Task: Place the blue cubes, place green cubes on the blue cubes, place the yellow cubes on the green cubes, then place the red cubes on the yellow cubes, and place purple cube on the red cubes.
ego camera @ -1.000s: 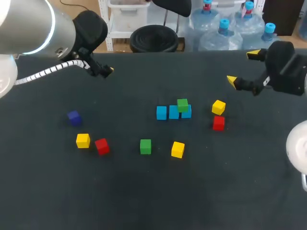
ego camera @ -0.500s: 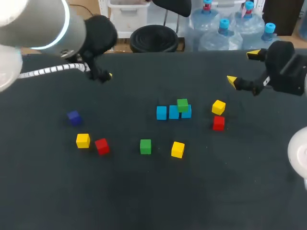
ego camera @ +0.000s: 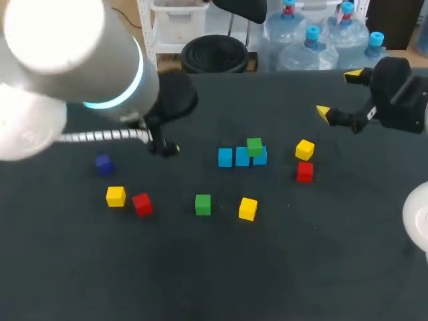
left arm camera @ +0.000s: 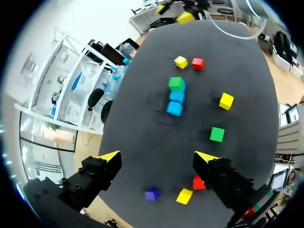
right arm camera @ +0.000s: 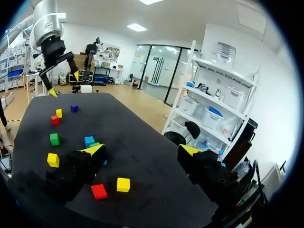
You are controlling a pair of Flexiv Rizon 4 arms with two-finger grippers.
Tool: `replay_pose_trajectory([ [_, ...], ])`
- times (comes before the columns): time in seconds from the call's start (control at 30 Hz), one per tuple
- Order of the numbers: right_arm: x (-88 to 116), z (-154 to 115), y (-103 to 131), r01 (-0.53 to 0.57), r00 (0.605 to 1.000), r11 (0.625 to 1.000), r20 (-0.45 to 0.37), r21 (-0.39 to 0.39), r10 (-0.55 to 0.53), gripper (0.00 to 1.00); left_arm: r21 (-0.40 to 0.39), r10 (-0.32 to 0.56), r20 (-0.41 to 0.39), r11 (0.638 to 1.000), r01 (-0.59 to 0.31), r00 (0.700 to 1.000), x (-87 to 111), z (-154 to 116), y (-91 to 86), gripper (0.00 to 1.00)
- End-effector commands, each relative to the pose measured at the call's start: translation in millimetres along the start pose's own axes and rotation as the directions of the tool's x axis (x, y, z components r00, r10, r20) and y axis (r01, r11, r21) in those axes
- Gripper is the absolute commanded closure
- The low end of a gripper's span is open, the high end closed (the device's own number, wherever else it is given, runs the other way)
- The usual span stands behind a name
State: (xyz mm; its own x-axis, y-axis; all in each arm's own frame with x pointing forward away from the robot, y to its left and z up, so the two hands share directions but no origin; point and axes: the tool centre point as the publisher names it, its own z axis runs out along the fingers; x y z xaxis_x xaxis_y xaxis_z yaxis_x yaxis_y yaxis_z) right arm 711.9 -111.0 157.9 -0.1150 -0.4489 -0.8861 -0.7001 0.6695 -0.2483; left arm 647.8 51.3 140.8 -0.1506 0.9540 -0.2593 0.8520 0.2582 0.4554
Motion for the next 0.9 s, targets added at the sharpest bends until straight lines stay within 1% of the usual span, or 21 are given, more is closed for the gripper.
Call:
replay_pose_trajectory([
  [0.03,0,-1,0,-0.001,1.0,1.0,0.002,-0.003,0.001,0.0,0.013,0.02,0.009,1.0,-0.02,1.0,-3.7,7,-7.4,0.0],
  [0.1,0,-1,0,-0.001,1.0,1.0,0.002,-0.003,0.001,0.0,0.043,0.036,0.001,0.998,-0.036,0.999,-5.0,8,-10.2,0.0],
  [0.13,0,-1,0,-0.001,1.0,1.0,0.002,-0.003,0.001,0.0,0.043,0.051,-0.008,0.998,-0.051,0.999,-5.5,8,-12.0,0.0],
  [0.2,0,-1,0,-0.001,1.0,1.0,0.002,-0.003,0.001,0.0,0.105,0.054,-0.042,0.993,-0.049,0.998,-5.5,7,-13.6,0.0],
  [0.23,0,-1,0,-0.001,1.0,1.0,0.002,-0.003,0.001,0.0,0.131,0.072,-0.052,0.989,-0.064,0.996,-5.5,7,-15.7,0.0],
  [0.3,0,-1,0,-0.001,1.0,1.0,0.002,-0.003,0.001,0.0,0.184,0.083,-0.048,0.98,-0.073,0.995,-6.1,7,-20.6,0.0],
  [0.33,0,-1,0,-0.001,1.0,1.0,0.002,-0.003,0.001,0.0,0.196,0.084,-0.035,0.978,-0.075,0.996,-6.7,9,-23.2,0.0],
  [0.4,0,-1,0,-0.001,1.0,1.0,0.002,-0.003,0.001,0.0,0.224,0.122,-0.042,0.969,-0.11,0.992,-9.0,16,-32.2,0.0],
  [0.53,0,-1,0,-0.001,1.0,1.0,0.002,-0.003,0.001,0.0,0.315,0.165,-0.009,0.937,-0.153,0.986,-20.6,30,-50.7,0.0],
  [0.6,0,-1,0,-0.001,1.0,1.0,0.002,-0.003,0.001,0.0,0.367,0.188,0.008,0.913,-0.178,0.982,-23.5,35,-57.9,0.0],
  [0.63,0,-1,0,-0.001,1.0,1.0,0.002,-0.003,0.001,0.0,0.389,0.204,0.002,0.902,-0.189,0.979,-23.4,39,-61.0,0.0],
  [0.73,0,-1,0,-0.001,1.0,1.0,0.002,-0.003,0.001,0.0,0.45,0.227,-0.001,0.87,-0.203,0.974,-24.7,47,-67.2,0.0],
  [0.77,0,-1,0,-0.001,1.0,1.0,0.002,-0.003,0.001,0.0,0.449,0.251,0.002,0.864,-0.225,0.968,-25.8,47,-69.0,0.0],
  [0.8,0,-1,0,-0.001,1.0,1.0,0.002,-0.003,0.001,0.0,0.465,0.255,0.017,0.854,-0.233,0.967,-26.8,46,-69.8,0.0],
  [0.9,0,-1,0,-0.001,1.0,1.0,0.002,-0.003,0.001,0.0,0.483,0.256,0.017,0.845,-0.232,0.967,-27.2,46,-67.9,0.0],
])
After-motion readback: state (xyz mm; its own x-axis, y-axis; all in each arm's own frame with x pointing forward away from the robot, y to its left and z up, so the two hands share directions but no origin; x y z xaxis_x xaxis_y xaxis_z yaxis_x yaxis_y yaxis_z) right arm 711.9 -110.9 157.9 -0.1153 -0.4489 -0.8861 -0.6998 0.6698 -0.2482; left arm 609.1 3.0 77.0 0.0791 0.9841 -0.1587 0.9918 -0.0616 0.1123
